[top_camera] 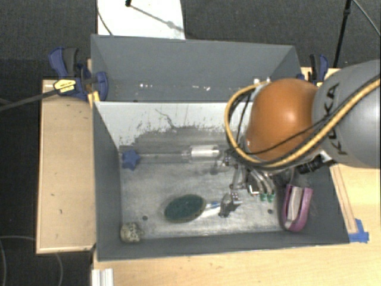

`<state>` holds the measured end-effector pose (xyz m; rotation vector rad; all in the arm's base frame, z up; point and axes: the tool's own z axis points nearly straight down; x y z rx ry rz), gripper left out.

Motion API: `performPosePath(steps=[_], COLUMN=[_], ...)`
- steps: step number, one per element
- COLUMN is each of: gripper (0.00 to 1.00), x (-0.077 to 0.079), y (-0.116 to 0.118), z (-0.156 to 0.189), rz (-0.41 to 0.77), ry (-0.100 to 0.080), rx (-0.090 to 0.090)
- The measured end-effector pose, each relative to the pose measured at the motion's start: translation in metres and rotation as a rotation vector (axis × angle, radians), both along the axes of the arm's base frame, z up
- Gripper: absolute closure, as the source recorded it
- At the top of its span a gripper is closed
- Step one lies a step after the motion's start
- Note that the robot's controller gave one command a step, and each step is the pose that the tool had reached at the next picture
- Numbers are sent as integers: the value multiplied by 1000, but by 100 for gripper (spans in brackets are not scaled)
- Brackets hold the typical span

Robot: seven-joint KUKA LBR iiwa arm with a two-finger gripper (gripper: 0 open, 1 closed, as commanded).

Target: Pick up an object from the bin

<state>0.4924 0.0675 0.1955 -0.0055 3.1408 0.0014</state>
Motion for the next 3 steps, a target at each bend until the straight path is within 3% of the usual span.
performPosePath(steps=[1, 2, 3], gripper=[0, 100, 100], x=[5, 7, 23], y=[75, 72, 53], z=[-122, -118, 54], rz=[59, 50, 64], ry=[5, 0, -10], rx=[1, 0, 1])
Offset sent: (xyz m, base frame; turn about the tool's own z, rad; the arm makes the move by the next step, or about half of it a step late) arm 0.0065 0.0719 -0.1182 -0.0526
